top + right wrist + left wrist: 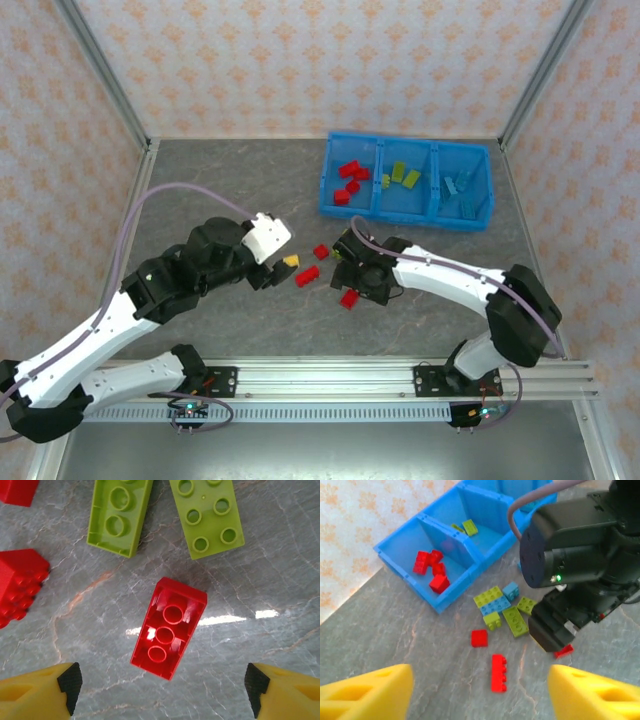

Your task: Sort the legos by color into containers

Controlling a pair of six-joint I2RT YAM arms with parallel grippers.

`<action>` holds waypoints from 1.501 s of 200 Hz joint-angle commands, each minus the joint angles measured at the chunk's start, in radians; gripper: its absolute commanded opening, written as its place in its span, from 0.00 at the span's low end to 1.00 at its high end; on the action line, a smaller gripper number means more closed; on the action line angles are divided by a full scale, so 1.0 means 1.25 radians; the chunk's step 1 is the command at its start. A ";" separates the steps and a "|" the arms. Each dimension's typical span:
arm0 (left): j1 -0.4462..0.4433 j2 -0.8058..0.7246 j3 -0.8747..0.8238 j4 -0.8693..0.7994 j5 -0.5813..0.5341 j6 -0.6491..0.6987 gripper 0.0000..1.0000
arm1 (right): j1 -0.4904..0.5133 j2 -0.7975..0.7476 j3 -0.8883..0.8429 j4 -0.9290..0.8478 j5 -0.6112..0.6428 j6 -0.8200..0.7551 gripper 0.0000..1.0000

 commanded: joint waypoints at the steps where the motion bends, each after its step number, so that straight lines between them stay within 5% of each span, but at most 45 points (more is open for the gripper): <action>1: -0.002 -0.018 -0.039 -0.002 -0.013 0.106 0.83 | 0.005 0.030 -0.004 0.060 0.000 0.045 0.87; 61: 0.000 -0.016 -0.080 0.036 0.037 0.135 0.95 | 0.009 0.114 -0.044 0.096 0.026 0.083 0.65; 106: 0.000 -0.037 -0.100 0.058 0.043 0.136 0.96 | 0.008 0.012 -0.070 0.061 0.076 0.093 0.42; 164: 0.021 -0.093 -0.136 0.127 0.078 0.118 0.96 | -0.022 -0.137 0.088 0.013 0.324 -0.156 0.32; 220: 0.082 -0.105 -0.212 0.238 0.060 0.059 0.96 | -0.159 0.198 0.456 0.009 0.337 -0.423 0.32; 263: 0.094 -0.054 -0.214 0.229 0.031 0.047 0.96 | -0.268 0.477 0.766 0.004 0.162 -0.446 0.33; 300: 0.098 -0.069 -0.223 0.234 0.026 0.048 0.96 | -0.315 0.643 1.063 -0.132 0.067 -0.446 0.54</action>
